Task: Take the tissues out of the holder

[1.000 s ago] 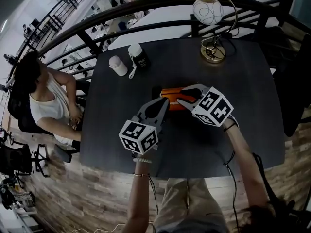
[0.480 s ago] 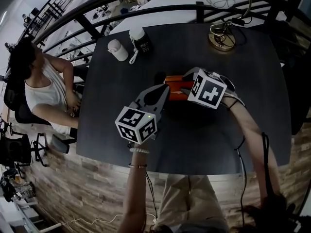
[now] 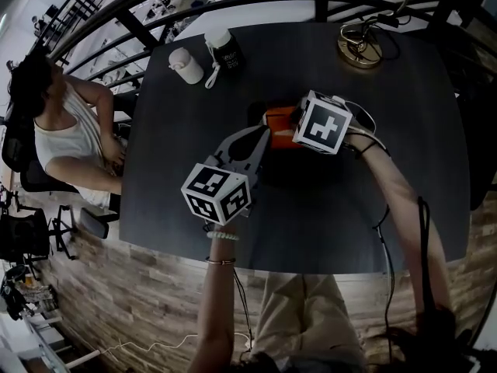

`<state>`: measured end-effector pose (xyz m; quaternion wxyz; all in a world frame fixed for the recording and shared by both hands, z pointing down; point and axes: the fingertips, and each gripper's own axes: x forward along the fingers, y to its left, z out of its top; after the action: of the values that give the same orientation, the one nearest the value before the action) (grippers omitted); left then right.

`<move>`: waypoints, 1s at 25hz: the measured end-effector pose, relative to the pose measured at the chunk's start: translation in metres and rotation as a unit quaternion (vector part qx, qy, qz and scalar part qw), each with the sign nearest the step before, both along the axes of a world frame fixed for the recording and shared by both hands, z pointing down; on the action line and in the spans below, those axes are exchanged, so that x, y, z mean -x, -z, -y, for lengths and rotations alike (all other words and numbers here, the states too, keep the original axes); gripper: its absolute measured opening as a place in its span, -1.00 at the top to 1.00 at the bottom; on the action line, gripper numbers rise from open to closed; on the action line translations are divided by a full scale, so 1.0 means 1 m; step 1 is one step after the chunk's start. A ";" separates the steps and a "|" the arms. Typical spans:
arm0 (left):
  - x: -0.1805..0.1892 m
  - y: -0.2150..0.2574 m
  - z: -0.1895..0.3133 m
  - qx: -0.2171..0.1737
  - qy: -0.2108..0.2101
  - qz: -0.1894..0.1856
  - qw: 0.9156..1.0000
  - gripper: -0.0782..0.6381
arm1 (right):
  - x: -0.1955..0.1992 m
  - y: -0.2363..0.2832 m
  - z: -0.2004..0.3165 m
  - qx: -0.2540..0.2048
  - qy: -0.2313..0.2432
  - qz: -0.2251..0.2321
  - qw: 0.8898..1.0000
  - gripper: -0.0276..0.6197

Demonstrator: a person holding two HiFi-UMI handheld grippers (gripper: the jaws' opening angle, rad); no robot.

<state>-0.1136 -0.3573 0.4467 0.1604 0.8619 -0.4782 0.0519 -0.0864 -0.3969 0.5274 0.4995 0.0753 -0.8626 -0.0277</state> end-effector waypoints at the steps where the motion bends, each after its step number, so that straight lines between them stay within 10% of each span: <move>1: 0.000 -0.001 -0.001 0.001 0.000 0.000 1.000 0.76 | 0.000 0.000 0.000 -0.004 0.000 0.001 1.000 0.82; 25: 0.009 0.070 -0.037 -0.055 0.006 0.011 0.998 0.76 | -0.016 0.118 -0.010 -0.078 -0.066 0.168 0.980 0.87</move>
<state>-0.1222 -0.3203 0.3771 0.1074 0.8661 -0.4869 0.0343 -0.0700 -0.3874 0.4094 0.3408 0.1747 -0.9225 -0.0485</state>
